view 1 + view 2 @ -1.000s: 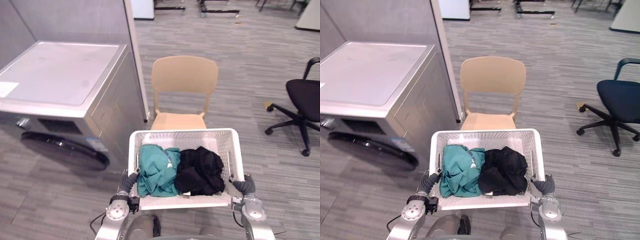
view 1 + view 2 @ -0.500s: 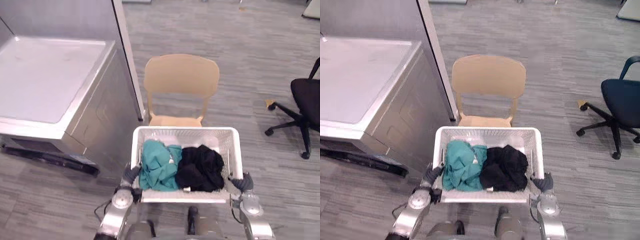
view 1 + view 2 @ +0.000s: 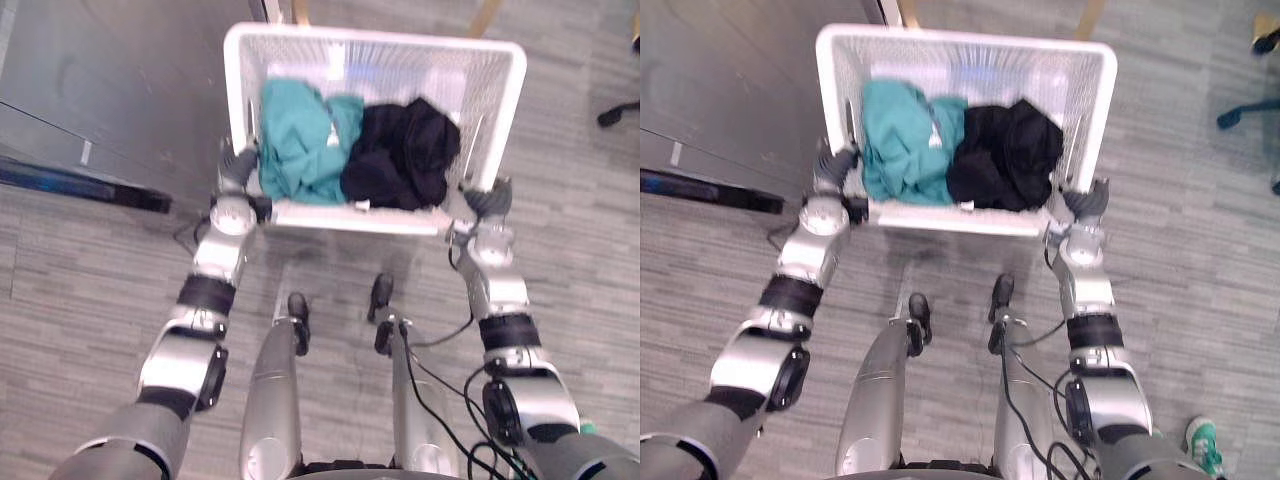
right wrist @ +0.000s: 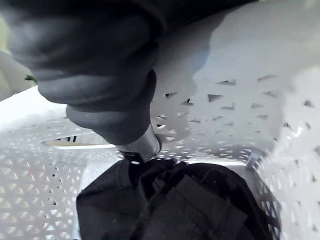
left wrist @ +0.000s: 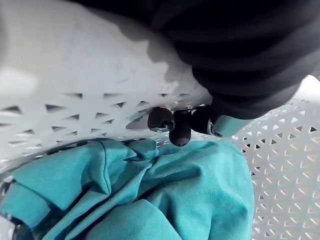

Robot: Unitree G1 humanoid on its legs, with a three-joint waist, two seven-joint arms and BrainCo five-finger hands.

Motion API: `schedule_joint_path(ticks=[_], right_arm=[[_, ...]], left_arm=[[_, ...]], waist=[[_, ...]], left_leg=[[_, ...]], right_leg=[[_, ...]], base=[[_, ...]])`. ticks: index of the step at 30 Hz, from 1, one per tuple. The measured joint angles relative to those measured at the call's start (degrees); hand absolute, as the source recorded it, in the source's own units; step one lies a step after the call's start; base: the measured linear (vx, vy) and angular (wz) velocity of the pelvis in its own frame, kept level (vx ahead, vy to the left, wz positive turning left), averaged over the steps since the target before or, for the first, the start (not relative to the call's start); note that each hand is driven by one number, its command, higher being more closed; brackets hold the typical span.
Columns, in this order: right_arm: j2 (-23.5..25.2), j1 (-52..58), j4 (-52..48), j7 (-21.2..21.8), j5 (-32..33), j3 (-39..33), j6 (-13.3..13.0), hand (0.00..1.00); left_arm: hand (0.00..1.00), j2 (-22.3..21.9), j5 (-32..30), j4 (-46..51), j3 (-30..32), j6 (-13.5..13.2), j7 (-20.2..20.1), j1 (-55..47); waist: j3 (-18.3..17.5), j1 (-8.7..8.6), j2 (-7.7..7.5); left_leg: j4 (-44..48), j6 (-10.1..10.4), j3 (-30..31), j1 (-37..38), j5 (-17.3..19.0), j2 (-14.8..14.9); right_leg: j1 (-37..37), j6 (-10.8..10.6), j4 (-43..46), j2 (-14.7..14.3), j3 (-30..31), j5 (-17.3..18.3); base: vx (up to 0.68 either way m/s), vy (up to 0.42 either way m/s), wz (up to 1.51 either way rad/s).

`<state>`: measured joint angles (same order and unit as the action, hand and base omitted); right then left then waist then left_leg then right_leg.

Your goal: Pick up the laundry basket with both hands and put the clothes into the washing machine.

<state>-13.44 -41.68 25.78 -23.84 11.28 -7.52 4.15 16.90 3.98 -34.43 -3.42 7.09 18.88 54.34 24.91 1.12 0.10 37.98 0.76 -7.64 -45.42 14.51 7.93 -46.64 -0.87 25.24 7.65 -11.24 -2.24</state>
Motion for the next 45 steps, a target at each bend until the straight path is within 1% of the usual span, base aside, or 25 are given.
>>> schedule_joint_path(ticks=[1, 4, 5, 7, 11, 14, 16, 18, 19, 21, 25, 26, 29, 31, 32, 33, 35, 36, 37, 38, 39, 40, 42, 43, 45], right_arm=[[0.2, -2.8, 1.7, 0.0, 2.6, -0.7, -0.7, 0.0], [0.1, -5.6, 3.4, 0.0, 4.0, -1.1, -2.0, 0.0], [0.0, -6.4, 3.7, 0.0, 4.2, -1.1, -2.8, 0.0], [-0.1, -7.1, 4.7, 0.0, 4.6, -1.2, -3.7, 0.0], [0.1, -7.6, 5.1, 0.0, 6.3, -1.2, -3.9, 0.0], [1.4, -6.6, 5.8, 0.0, 6.5, -1.2, -3.9, 0.0], [1.8, -4.6, 4.5, 0.0, 6.6, -1.2, -3.8, 0.0], [2.7, -1.1, 1.4, 0.0, 6.5, -1.1, -3.7, 0.0], [3.6, 2.8, -1.8, 0.0, 6.4, -1.1, -3.6, 0.0], [4.2, 6.1, -5.0, 0.0, 6.3, -1.1, -3.5, 0.0], [4.5, 12.6, -14.6, 0.1, 5.6, -1.2, -3.6, 0.0], [4.5, 14.6, -18.2, 0.2, 3.8, -1.2, -3.6, 0.0], [4.5, 17.4, -23.2, 0.1, 1.2, -1.9, -3.8, 0.0], [4.5, 19.7, -27.6, 0.1, -0.8, -2.2, -4.0, 0.0], [4.5, 22.0, -30.4, 0.2, -1.8, -2.4, -4.2, 0.0], [4.5, 26.2, -33.7, 0.4, -3.2, -2.4, -4.3, 0.0], [4.6, 29.8, -35.8, 1.1, -5.2, -2.2, -4.5, 0.0], [4.6, 34.6, -37.9, 2.0, -6.5, -1.9, -5.1, 0.0], [4.8, 36.5, -38.5, 2.8, -7.4, -1.9, -5.4, 0.0], [5.0, 40.1, -39.1, 4.1, -8.5, -1.6, -5.8, 0.0], [5.2, 42.1, -39.0, 4.7, -9.3, -1.5, -5.7, 0.0], [5.7, 45.8, -38.6, 6.3, -10.0, -1.3, -5.7, 0.0], [6.8, 49.5, -35.9, 8.9, -11.4, -1.1, -5.6, 0.0], [7.7, 52.6, -31.0, 10.6, -11.9, -1.0, -5.3, 0.0], [8.1, 54.3, -27.5, 11.9, -12.5, -1.2, -5.1, 0.0]], left_arm=[[0.0, -0.2, 0.7, -2.2, 1.4, -0.8, 0.0, 3.5], [0.0, 0.2, 1.0, -4.0, 2.2, -1.3, 0.2, 6.5], [0.0, 0.2, 1.0, -4.6, 2.9, -1.3, 0.2, 7.5], [0.0, 0.2, 1.0, -4.7, 3.0, -1.3, 0.2, 7.6], [0.0, 0.1, 1.0, -5.0, 3.9, -1.5, 0.7, 7.7], [0.0, -0.4, 1.7, -6.0, 5.6, -1.5, 3.6, 7.4], [0.0, -0.5, 2.0, -5.9, 5.6, -1.4, 4.1, 6.1], [0.0, -0.6, 2.2, -3.6, 5.5, -1.4, 5.0, 3.2], [0.0, -0.4, 2.3, 0.8, 5.6, -1.5, 5.2, -0.5], [0.0, -0.1, 2.6, 4.1, 5.6, -1.5, 5.3, -3.7], [0.0, 0.0, 4.0, 11.8, 5.3, -2.6, 4.7, -10.2], [0.0, 0.0, 4.3, 14.8, 5.5, -3.1, 4.8, -12.4], [0.0, -0.7, 4.3, 18.9, 7.2, -4.0, 5.1, -15.8], [0.0, -2.0, 4.3, 23.6, 8.9, -5.2, 5.4, -20.3], [0.0, -3.5, 4.3, 26.6, 9.4, -5.9, 5.8, -23.9], [0.0, -6.3, 4.3, 29.2, 9.5, -6.3, 6.1, -29.0], [0.0, -9.0, 4.3, 31.1, 9.2, -6.5, 6.1, -33.7], [0.0, -12.0, 4.3, 33.3, 8.2, -6.5, 5.7, -39.6], [0.0, -13.0, 4.3, 34.3, 7.9, -6.6, 5.1, -41.9], [0.0, -14.6, 4.3, 35.6, 7.4, -7.3, 3.8, -46.2], [0.0, -15.2, 4.3, 35.7, 7.1, -7.6, 3.1, -48.3], [0.0, -15.8, 4.3, 35.7, 6.5, -7.7, 2.0, -52.1], [0.0, -16.0, 4.4, 34.7, 6.3, -7.7, -0.8, -57.3], [0.0, -16.5, 4.3, 31.0, 6.3, -7.6, -3.0, -61.3], [0.0, -16.7, 4.3, 27.7, 6.3, -7.5, -4.9, -63.9]], waist=[[0.1, -0.22, -0.04], [0.1, -0.3, -0.04], [0.1, -0.3, -0.04], [0.1, -0.32, -0.04], [0.1, -0.44, -0.05], [0.3, -0.57, -0.32], [0.5, -0.6, -0.39], [0.5, -0.46, -0.4], [0.5, -0.25, -0.42], [0.5, -0.22, -0.42], [0.5, -0.28, -0.41], [0.5, -0.25, -0.41], [0.5, -0.2, -0.41], [0.5, -0.2, -0.41], [0.5, -0.17, -0.41], [0.5, -0.03, -0.41], [0.5, 0.07, -0.41], [0.4, 0.24, -0.37], [0.4, 0.4, -0.37], [-0.1, 0.89, -0.33], [-1.0, 1.22, -0.31], [-3.4, 1.57, -0.28], [-4.8, 1.55, -0.16], [-7.4, 1.58, -0.1], [-9.9, 1.62, -0.03]], left_leg=[[-0.1, 0.1, 0.3, -0.9, -0.4, 0.1], [-0.2, 0.3, 0.4, -1.9, -0.5, 0.2], [-0.5, 0.3, 0.4, -2.1, -0.6, 0.2], [-1.2, 0.5, 0.4, -1.9, -0.8, 0.1], [-1.6, 0.9, 0.5, -1.2, -1.0, 0.2], [-2.0, 0.9, 0.4, 0.4, -1.0, 0.2], [-2.2, 0.9, 0.3, 1.3, -1.0, 0.2], [-2.6, 0.9, 0.0, 2.4, -1.0, 0.2], [-3.1, 0.9, -0.2, 3.5, -1.0, 0.2], [-3.2, 0.9, -0.3, 4.4, -1.0, 0.2], [-3.1, 0.9, -0.5, 6.1, -0.8, 0.1], [-2.9, 1.0, -0.4, 6.4, -0.5, 0.1], [-2.8, 1.0, -0.3, 7.3, -0.5, 0.2], [-2.7, 1.0, -0.4, 7.8, -0.5, 0.2], [-2.8, 1.0, -0.4, 8.3, -0.5, 0.4], [-3.0, 1.2, -0.3, 9.9, -0.4, 0.6], [-3.6, 1.4, -0.3, 11.9, -0.2, 0.6], [-4.6, 1.5, -0.3, 14.9, -0.1, 0.4], [-5.2, 1.6, -0.3, 16.1, -0.1, 0.3], [-6.3, 1.6, -0.3, 17.9, -0.1, 0.1], [-6.8, 1.6, -0.4, 18.3, -0.1, 0.1], [-8.2, 1.7, -0.4, 18.7, -0.1, 0.0], [-10.2, 1.8, -0.4, 21.9, -0.4, -0.1], [-12.5, 2.2, -0.3, 25.3, -0.6, -0.3], [-14.2, 2.4, -0.1, 27.2, -1.1, -0.7]], right_leg=[[-0.6, 0.1, -0.6, -0.3, -0.3, -0.5], [-1.5, 0.1, -0.7, -0.4, -0.3, -0.5], [-1.7, 0.1, -0.9, -0.4, -0.4, -0.5], [-1.6, 0.1, -1.1, -0.4, -0.4, -0.5], [-1.3, 0.2, -1.2, -0.5, -0.6, -0.6], [0.2, 0.2, -1.3, -0.6, -0.6, -0.5], [1.0, 0.1, -1.4, -0.6, -0.6, -0.5], [1.8, 0.1, -1.5, -0.6, -0.4, -0.5], [2.6, 0.1, -1.5, -0.6, -0.3, -0.5], [3.4, 0.1, -1.5, -0.6, -0.1, -0.2], [4.7, 0.1, -0.7, -0.5, 0.4, 0.6], [4.9, 0.3, 0.2, -0.5, 0.5, 1.5], [5.4, 0.7, 1.1, -0.4, 0.5, 2.0], [5.6, 0.8, 1.7, -0.4, 0.6, 2.3], [6.1, 0.8, 1.6, -0.5, 0.5, 2.4], [7.8, 0.7, 1.5, -0.7, 0.3, 2.9], [9.8, 0.6, 1.5, -0.7, 0.1, 3.4], [12.5, 0.5, 1.2, -0.6, 0.0, 4.1], [13.5, 0.5, 1.1, -0.6, -0.1, 4.4], [15.1, 0.5, 0.7, -0.5, -0.3, 4.9], [15.5, 0.6, 0.5, -0.4, -0.5, 5.1], [15.7, 0.4, -0.1, -0.4, -0.8, 5.6], [18.6, 0.0, -1.1, -0.3, -1.5, 6.0], [21.6, 0.0, -1.8, -0.2, -2.2, 6.6], [23.0, -0.3, -2.2, 0.2, -2.6, 7.2]], base=[[0.0, 0.0, 0.0], [0.02, 0.005, 0.0], [0.05, 0.015, 0.02], [0.05, 0.014, 0.03], [0.05, 0.009, 0.01], [0.03, 0.01, 0.0], [0.03, 0.014, -0.01], [0.02, 0.005, 0.0], [0.03, 0.003, -0.01], [0.02, 0.0, 0.0], [-0.01, -0.01, 0.0], [-0.05, -0.058, 0.04], [-0.04, -0.058, 0.02], [-0.02, -0.055, -0.01], [0.02, -0.054, 0.02], [0.04, -0.049, 0.05], [0.06, -0.029, 0.09], [0.08, -0.023, 0.09], [0.09, -0.029, 0.14], [0.06, -0.024, 0.1], [0.08, -0.036, 0.11], [0.12, -0.045, 0.14], [0.16, -0.044, 0.17], [0.16, -0.028, 0.13], [0.17, -0.019, 0.17]])
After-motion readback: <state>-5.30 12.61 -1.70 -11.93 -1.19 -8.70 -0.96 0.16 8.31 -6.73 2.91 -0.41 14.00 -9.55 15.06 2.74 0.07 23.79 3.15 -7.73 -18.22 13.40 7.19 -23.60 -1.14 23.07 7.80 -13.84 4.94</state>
